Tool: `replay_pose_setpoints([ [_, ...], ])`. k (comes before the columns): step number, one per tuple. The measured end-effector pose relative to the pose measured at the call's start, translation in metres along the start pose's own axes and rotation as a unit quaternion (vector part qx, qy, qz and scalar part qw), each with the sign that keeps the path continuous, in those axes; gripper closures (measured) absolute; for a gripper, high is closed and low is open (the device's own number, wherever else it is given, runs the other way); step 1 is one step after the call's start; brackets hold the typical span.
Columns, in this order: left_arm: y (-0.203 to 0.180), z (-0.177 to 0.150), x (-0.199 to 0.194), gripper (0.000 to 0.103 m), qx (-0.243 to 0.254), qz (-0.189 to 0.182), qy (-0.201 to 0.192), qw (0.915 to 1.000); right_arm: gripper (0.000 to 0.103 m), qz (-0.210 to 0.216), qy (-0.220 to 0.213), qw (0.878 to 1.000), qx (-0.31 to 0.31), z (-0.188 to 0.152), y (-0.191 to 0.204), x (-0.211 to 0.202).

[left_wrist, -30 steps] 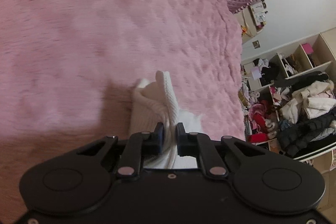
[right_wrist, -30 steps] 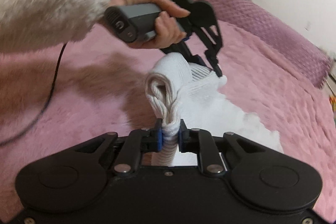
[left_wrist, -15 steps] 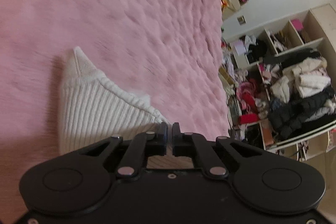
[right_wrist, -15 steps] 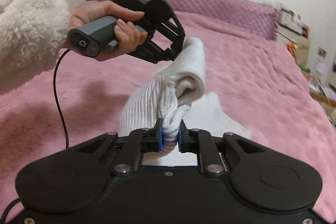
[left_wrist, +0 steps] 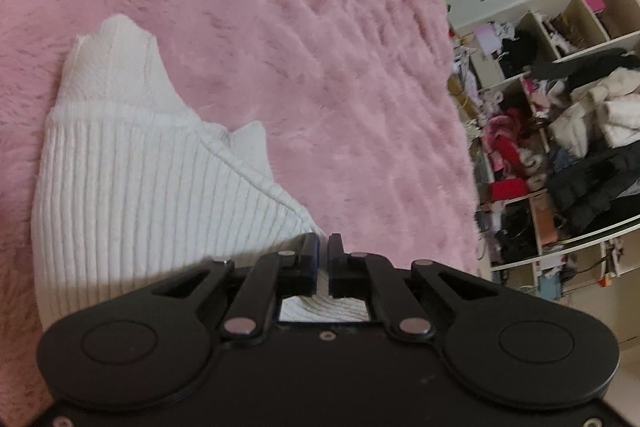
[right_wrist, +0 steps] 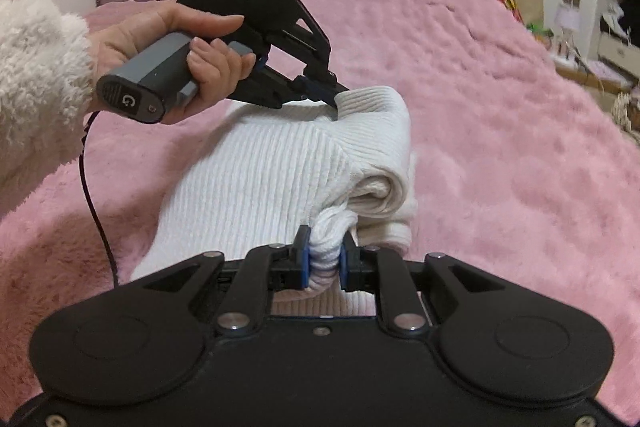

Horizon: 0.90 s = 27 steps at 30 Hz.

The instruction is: Fold small clothes

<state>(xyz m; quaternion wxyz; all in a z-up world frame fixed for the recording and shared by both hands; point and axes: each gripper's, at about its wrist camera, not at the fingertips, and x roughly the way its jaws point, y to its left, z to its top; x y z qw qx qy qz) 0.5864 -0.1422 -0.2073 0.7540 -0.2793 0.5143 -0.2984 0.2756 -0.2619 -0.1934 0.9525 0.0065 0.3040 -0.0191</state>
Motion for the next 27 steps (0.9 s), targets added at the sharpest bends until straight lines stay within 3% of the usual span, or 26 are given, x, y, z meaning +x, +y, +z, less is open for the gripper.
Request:
replay_pose_setpoints([
  [3, -0.002, -0.002, 0.011, 0.102, 0.013, 0.014, 0.000, 0.9998, 0.090, 0.001, 0.007, 1.000, 0.005, 0.000, 0.001, 0.005],
  [7, -0.019, -0.009, 0.016, 0.097, 0.078, 0.062, -0.017, 0.9949, 0.084, -0.003, 0.007, 1.000, 0.011, -0.005, 0.001, 0.001],
  [9, -0.031, -0.013, 0.017, 0.088, 0.115, 0.085, -0.029, 0.9894, 0.053, -0.016, -0.007, 1.000, 0.017, -0.005, -0.001, -0.003],
  [10, -0.037, -0.014, 0.016, 0.085, 0.130, 0.088, -0.038, 0.9869, 0.049, -0.020, -0.015, 1.000, 0.018, -0.005, -0.002, -0.007],
  [15, -0.062, -0.018, -0.005, 0.080, 0.171, 0.059, -0.082, 0.9801, 0.047, -0.028, -0.031, 0.998, 0.040, 0.005, -0.016, -0.019],
  [18, -0.073, -0.029, -0.024, 0.080, 0.207, 0.066, -0.093, 0.9717, 0.047, -0.023, -0.048, 0.997, 0.059, 0.017, -0.033, -0.020],
  [21, -0.075, -0.053, -0.051, 0.078, 0.246, 0.101, -0.109, 0.9579, 0.047, 0.005, -0.049, 0.994, 0.100, 0.033, -0.058, -0.012],
  [24, -0.069, -0.084, -0.072, 0.078, 0.268, 0.170, -0.120, 0.9408, 0.046, 0.010, -0.055, 0.994, 0.092, 0.048, -0.071, 0.000],
  [27, -0.056, -0.111, -0.089, 0.077, 0.251, 0.189, -0.109, 0.9432, 0.047, 0.043, -0.037, 0.993, 0.099, 0.060, -0.083, 0.021],
])
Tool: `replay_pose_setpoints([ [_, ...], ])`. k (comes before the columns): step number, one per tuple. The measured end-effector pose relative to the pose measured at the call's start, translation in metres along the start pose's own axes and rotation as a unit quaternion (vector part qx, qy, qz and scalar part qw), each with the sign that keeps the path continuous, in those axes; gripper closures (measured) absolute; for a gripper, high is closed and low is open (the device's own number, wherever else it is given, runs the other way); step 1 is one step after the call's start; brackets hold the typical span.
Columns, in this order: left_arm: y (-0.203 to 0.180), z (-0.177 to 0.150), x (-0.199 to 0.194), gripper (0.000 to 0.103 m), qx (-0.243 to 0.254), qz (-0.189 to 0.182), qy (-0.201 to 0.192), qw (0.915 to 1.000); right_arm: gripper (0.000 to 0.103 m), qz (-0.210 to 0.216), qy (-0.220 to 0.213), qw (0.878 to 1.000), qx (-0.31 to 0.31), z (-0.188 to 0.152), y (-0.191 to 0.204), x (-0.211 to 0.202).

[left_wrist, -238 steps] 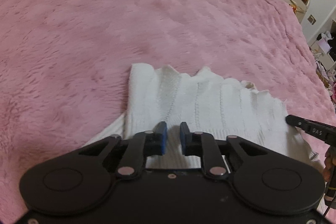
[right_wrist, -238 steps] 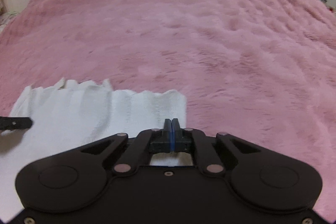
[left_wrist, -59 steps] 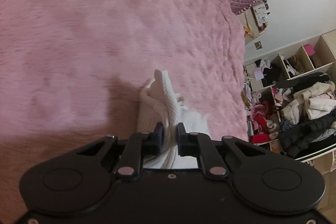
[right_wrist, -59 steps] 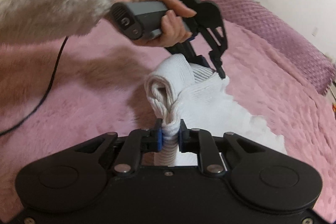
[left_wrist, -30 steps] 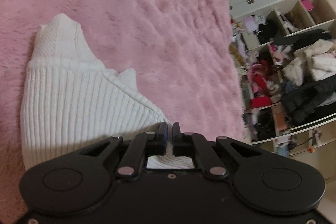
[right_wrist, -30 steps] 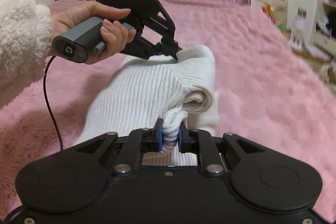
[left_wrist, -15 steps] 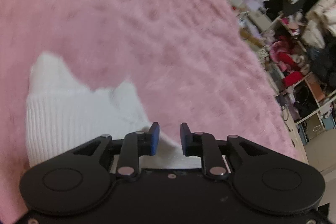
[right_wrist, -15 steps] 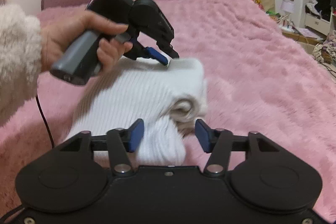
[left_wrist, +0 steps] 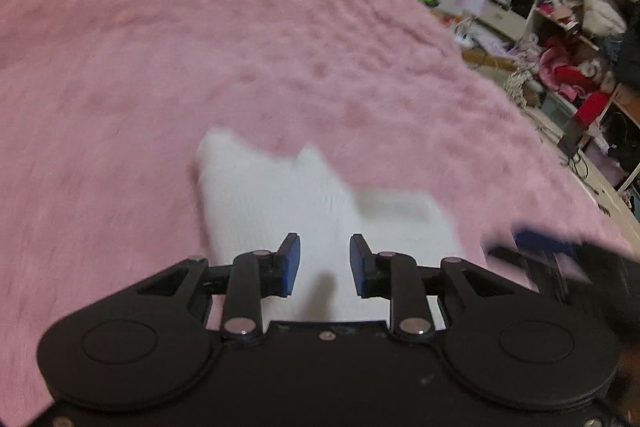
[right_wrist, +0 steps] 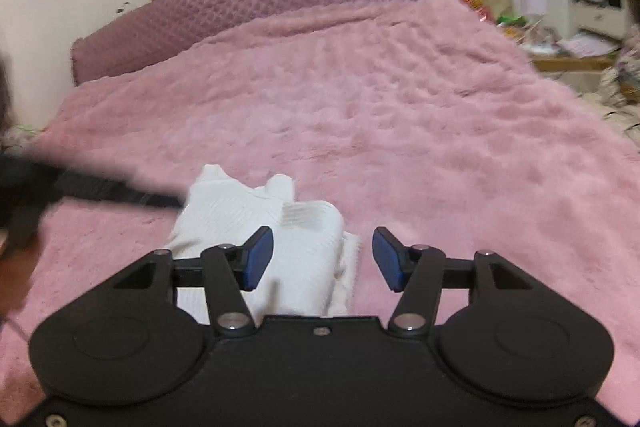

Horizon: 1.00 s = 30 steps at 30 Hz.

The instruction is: Fold small clothes

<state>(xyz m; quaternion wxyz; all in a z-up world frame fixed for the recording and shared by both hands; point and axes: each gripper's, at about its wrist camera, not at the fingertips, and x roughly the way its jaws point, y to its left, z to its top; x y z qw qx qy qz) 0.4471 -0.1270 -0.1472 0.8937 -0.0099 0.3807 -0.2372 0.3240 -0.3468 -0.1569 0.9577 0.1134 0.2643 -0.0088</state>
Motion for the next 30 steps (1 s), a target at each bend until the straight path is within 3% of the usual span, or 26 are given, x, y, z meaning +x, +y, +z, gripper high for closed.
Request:
replay_pose_setpoints([
  [8, -0.009, -0.059, -0.009, 0.077, -0.035, -0.053, 0.032, 0.9974, 0.048, 0.031, 0.079, 0.995, 0.052, 0.011, -0.014, 0.066],
  [10, -0.010, -0.065, -0.001, 0.077, -0.041, -0.055, 0.043, 0.9967, 0.059, 0.049, 0.097, 0.992, 0.061, 0.009, -0.014, 0.077],
  [13, -0.008, -0.072, 0.007, 0.077, -0.059, -0.059, 0.055, 0.9950, 0.085, 0.047, 0.107, 0.991, 0.065, 0.006, -0.013, 0.083],
  [15, -0.007, -0.073, 0.011, 0.077, -0.069, -0.061, 0.059, 0.9940, 0.089, 0.050, 0.094, 0.992, 0.060, 0.009, -0.010, 0.077],
  [18, -0.009, -0.074, 0.012, 0.076, -0.069, -0.064, 0.057, 0.9939, 0.091, 0.029, 0.064, 0.997, 0.028, 0.018, -0.005, 0.062],
  [25, -0.010, -0.072, 0.018, 0.075, -0.074, -0.062, 0.072, 0.9927, 0.090, 0.012, 0.107, 0.994, 0.023, -0.001, -0.014, 0.090],
  [30, -0.012, -0.071, 0.020, 0.075, -0.070, -0.058, 0.075, 0.9930, 0.079, 0.026, 0.086, 0.996, 0.028, 0.000, -0.019, 0.078],
])
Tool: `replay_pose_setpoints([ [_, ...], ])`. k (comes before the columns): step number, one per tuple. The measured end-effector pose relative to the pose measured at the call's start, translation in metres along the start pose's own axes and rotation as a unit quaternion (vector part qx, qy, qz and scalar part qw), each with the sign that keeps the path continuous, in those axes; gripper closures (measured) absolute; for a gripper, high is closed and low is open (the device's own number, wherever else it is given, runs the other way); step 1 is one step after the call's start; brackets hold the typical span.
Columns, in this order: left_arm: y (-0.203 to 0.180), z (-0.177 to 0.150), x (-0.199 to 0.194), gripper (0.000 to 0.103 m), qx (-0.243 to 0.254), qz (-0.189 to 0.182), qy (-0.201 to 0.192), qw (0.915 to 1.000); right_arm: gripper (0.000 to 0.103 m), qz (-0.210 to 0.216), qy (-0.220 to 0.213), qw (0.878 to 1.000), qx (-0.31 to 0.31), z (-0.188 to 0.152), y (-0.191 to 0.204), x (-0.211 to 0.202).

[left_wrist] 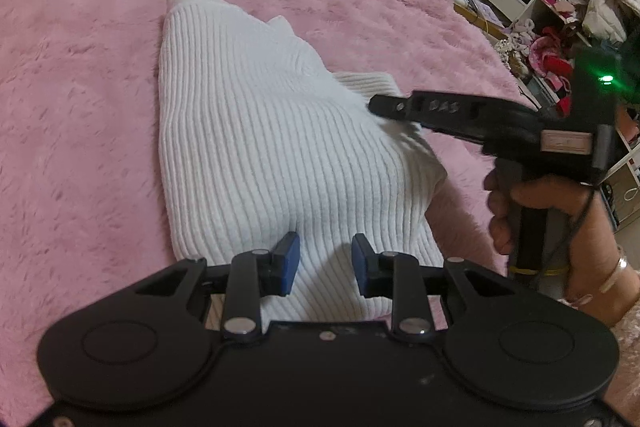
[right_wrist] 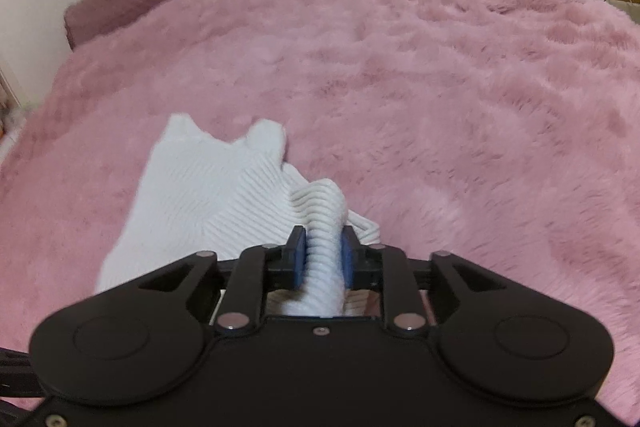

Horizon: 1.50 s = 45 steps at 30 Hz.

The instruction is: Fold small clothes

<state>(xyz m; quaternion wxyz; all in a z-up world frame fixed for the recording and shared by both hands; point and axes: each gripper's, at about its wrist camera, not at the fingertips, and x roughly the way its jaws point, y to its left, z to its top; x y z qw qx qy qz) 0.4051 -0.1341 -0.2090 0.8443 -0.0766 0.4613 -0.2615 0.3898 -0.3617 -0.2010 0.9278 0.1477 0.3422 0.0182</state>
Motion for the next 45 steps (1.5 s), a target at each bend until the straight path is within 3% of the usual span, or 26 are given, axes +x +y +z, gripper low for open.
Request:
replay_pose_setpoints([
  [3, -0.001, 0.001, 0.002, 0.075, -0.002, -0.001, -0.001, 1.0000, 0.078, 0.001, -0.042, 0.999, -0.028, 0.001, 0.010, -0.025],
  [7, -0.002, 0.001, 0.001, 0.074, 0.000, 0.001, -0.005, 1.0000, 0.078, 0.050, -0.064, 0.993, -0.085, -0.005, 0.034, -0.055],
  [11, -0.007, 0.002, -0.015, 0.074, 0.009, 0.006, -0.024, 0.9997, 0.078, 0.061, -0.053, 0.986, -0.147, -0.018, 0.052, -0.064],
  [17, 0.003, 0.021, -0.038, 0.069, -0.005, 0.026, -0.079, 0.9965, 0.078, 0.061, -0.040, 0.984, -0.164, -0.025, 0.054, -0.060],
  [23, 0.018, 0.036, -0.012, 0.069, -0.035, 0.039, -0.068, 0.9963, 0.078, 0.045, -0.016, 0.983, -0.177, -0.032, 0.054, -0.041],
  [29, 0.026, 0.034, 0.015, 0.066, -0.041, 0.056, -0.055, 0.9961, 0.078, 0.044, -0.010, 0.988, -0.147, -0.039, 0.038, -0.023],
  [34, 0.023, 0.037, 0.015, 0.065, -0.044, 0.059, -0.058, 0.9956, 0.076, 0.055, -0.008, 0.990, -0.129, -0.034, 0.036, -0.026],
  [38, 0.023, 0.029, -0.010, 0.066, -0.051, 0.048, -0.082, 0.9942, 0.062, 0.090, -0.037, 0.994, -0.059, -0.031, 0.020, -0.064],
  [45, 0.020, -0.017, -0.045, 0.066, -0.071, 0.038, -0.087, 0.9930, 0.061, 0.129, 0.028, 0.991, -0.003, -0.072, 0.006, -0.099],
])
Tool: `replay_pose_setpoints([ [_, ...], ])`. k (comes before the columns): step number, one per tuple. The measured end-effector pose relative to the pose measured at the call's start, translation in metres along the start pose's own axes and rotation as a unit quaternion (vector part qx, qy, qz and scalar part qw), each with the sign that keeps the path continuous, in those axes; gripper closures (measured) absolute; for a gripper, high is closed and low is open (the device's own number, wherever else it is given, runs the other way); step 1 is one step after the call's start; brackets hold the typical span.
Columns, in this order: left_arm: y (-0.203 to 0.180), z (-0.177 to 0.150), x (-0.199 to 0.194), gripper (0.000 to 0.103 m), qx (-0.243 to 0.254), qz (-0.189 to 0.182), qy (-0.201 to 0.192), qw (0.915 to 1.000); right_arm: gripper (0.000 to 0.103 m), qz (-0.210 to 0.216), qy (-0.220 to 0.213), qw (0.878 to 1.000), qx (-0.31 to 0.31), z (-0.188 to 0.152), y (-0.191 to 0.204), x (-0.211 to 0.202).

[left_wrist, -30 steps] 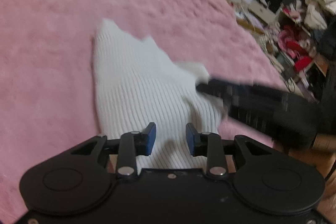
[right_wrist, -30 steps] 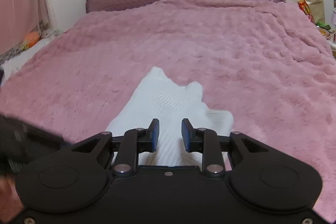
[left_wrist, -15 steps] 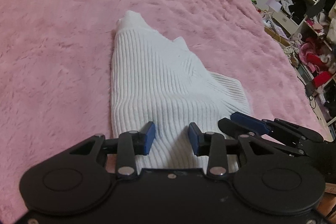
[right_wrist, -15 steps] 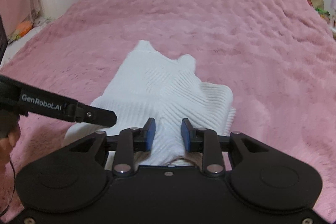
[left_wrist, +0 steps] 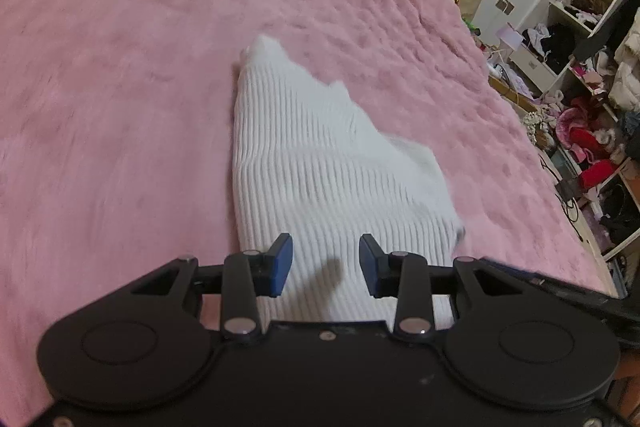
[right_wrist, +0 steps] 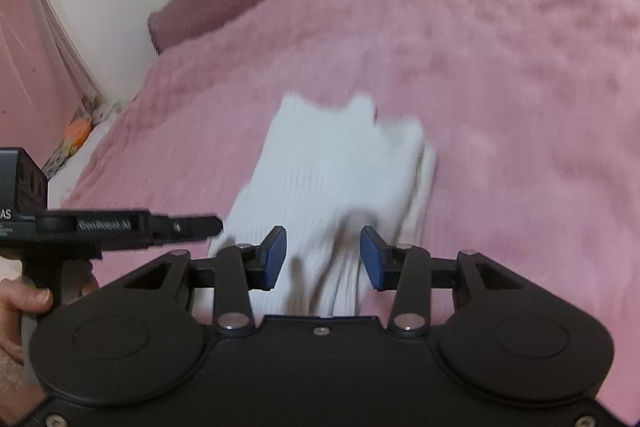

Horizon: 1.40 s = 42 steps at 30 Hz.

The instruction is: Fold small clothes

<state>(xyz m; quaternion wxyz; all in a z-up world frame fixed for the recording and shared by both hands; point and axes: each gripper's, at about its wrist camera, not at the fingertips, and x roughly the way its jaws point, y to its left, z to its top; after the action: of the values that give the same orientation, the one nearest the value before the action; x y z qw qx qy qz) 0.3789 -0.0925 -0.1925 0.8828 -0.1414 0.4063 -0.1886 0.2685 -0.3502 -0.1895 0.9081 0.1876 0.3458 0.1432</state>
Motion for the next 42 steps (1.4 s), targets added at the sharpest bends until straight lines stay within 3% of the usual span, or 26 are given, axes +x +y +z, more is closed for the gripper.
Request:
replay_pose_setpoints([
  [7, -0.001, -0.019, 0.010, 0.066, 0.002, 0.013, 0.020, 0.9997, 0.062, 0.031, 0.016, 0.999, 0.028, -0.015, 0.001, 0.019],
  [9, -0.002, -0.019, 0.013, 0.065, 0.001, 0.015, 0.023, 0.9996, 0.084, 0.035, 0.025, 0.999, 0.024, -0.011, 0.004, 0.024],
  [11, -0.002, -0.018, 0.014, 0.065, -0.002, 0.016, 0.024, 0.9996, 0.091, 0.027, 0.020, 0.999, 0.016, -0.008, 0.007, 0.022],
  [16, -0.007, -0.015, 0.010, 0.064, -0.005, 0.008, 0.017, 0.9998, 0.094, 0.018, -0.013, 1.000, 0.002, 0.008, 0.007, 0.008],
  [19, -0.010, -0.018, 0.014, 0.064, -0.003, 0.013, 0.017, 0.9998, 0.094, -0.010, 0.005, 1.000, 0.002, 0.011, -0.002, 0.018],
  [23, -0.011, -0.023, 0.022, 0.063, 0.010, 0.027, 0.023, 0.9993, 0.094, -0.012, 0.032, 0.999, 0.036, -0.004, -0.020, 0.038],
  [25, -0.012, -0.023, 0.020, 0.063, 0.010, 0.030, 0.021, 0.9993, 0.091, -0.004, 0.030, 0.998, 0.051, -0.007, -0.025, 0.038],
  [27, -0.014, -0.020, 0.014, 0.063, 0.008, 0.025, 0.012, 0.9996, 0.067, -0.004, 0.020, 0.998, 0.063, -0.006, -0.026, 0.033],
  [28, -0.016, -0.018, 0.010, 0.063, 0.007, 0.019, 0.005, 0.9998, 0.058, -0.003, 0.013, 0.998, 0.065, -0.005, -0.027, 0.027],
  [29, -0.017, -0.017, 0.007, 0.063, 0.006, 0.008, 0.001, 1.0000, 0.056, 0.001, 0.000, 0.998, 0.067, -0.002, -0.027, 0.023],
  [32, -0.026, -0.016, 0.004, 0.063, 0.004, -0.027, 0.001, 0.9996, 0.056, 0.022, -0.039, 0.995, 0.087, 0.013, -0.031, 0.007],
  [35, -0.037, -0.019, 0.013, 0.063, 0.015, -0.036, 0.012, 0.9992, 0.056, 0.003, -0.058, 0.996, 0.071, 0.038, -0.038, 0.008],
  [42, -0.049, -0.025, 0.034, 0.063, 0.026, -0.035, 0.033, 0.9985, 0.056, -0.044, -0.020, 0.998, 0.032, 0.083, -0.060, 0.066],
])
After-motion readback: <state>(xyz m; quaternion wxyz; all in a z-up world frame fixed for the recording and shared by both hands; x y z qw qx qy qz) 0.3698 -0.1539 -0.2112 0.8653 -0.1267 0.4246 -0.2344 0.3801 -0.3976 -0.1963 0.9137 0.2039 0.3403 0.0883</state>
